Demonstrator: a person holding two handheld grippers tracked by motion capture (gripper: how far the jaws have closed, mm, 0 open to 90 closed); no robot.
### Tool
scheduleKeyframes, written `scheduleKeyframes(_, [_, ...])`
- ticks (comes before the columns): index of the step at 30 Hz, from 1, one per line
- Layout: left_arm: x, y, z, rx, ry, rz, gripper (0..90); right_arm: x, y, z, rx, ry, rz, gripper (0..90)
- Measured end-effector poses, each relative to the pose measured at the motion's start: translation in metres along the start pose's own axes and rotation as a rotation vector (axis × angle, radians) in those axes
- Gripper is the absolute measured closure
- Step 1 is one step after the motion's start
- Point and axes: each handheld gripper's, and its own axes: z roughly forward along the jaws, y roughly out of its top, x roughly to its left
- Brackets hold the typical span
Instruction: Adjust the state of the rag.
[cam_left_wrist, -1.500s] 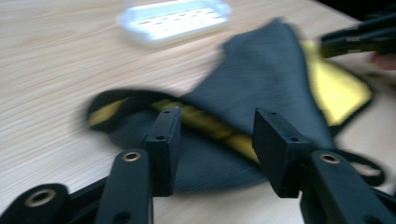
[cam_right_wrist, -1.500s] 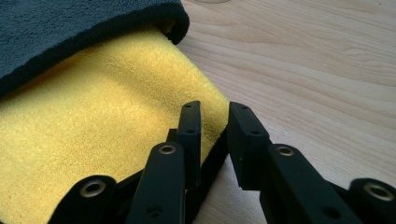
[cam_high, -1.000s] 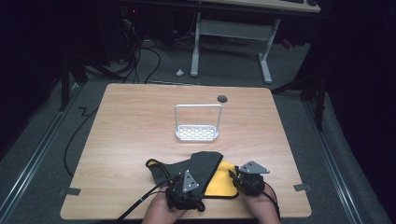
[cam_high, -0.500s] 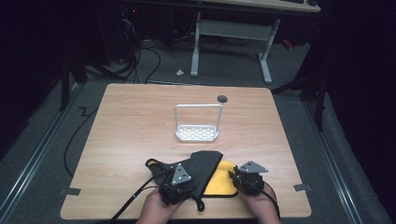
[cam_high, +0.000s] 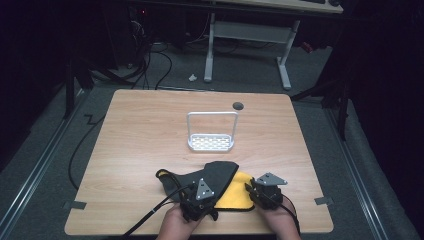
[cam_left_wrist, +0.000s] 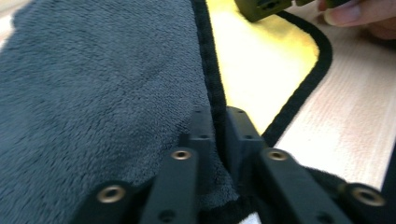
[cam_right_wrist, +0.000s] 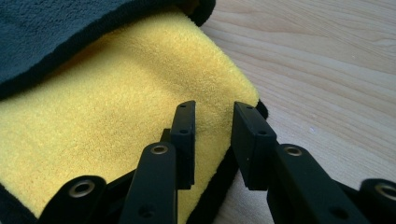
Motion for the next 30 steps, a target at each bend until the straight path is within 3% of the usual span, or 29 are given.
scheduleKeyframes(2, [0.005,0.004,-0.010,-0.032,0.018,-0.003,89.9,0.000,0.000,0.000,0.000,0.000,0.000,71.2])
scheduleKeyframes(5, [0.029,0.012,-0.031,-0.093,0.057,-0.057,90.0,0.000,0.000,0.000,-0.001,0.000,0.003,71.5])
scheduleKeyframes(8, [0.040,0.017,-0.043,-0.110,0.019,-0.099,89.8,0.000,0.000,0.000,-0.001,0.001,0.003,71.8])
scheduleKeyframes(9, [0.036,0.016,-0.040,-0.100,-0.005,-0.104,89.5,0.000,0.000,0.000,-0.002,0.002,0.002,72.0])
scheduleKeyframes(12, [0.013,0.010,-0.017,-0.040,-0.074,-0.077,68.2,0.000,0.000,0.001,0.001,0.003,0.005,72.2])
scheduleKeyframes(14, [-0.001,0.005,0.000,0.004,-0.070,-0.032,58.1,0.000,0.000,0.001,-0.001,0.003,0.003,72.3])
scheduleKeyframes(16, [-0.006,0.001,0.012,0.036,-0.057,-0.013,49.5,0.000,0.000,0.000,-0.002,0.005,0.007,72.3])
scheduleKeyframes(17, [-0.008,0.001,0.012,0.029,-0.034,-0.001,50.3,0.000,0.000,0.000,-0.001,0.004,0.008,72.4])
scheduleKeyframes(18, [-0.008,0.001,0.012,0.032,-0.008,0.001,56.8,0.000,-0.001,0.000,-0.002,0.001,0.007,72.4])
scheduleKeyframes(19, [-0.004,0.002,0.011,0.032,-0.014,-0.023,68.6,-0.001,-0.001,0.000,-0.002,0.002,0.007,72.5])
scheduleKeyframes(22, [0.002,0.002,0.007,0.028,-0.015,-0.040,85.9,-0.002,-0.001,0.000,-0.003,0.007,0.007,72.7])
scheduleKeyframes(26, [0.008,0.005,0.000,0.006,0.004,-0.034,87.5,-0.002,-0.001,0.000,-0.003,0.007,0.005,72.9])
scheduleKeyframes(30, [0.029,0.016,-0.025,-0.080,0.037,-0.080,87.8,-0.002,-0.001,-0.001,-0.001,0.007,0.009,73.6])
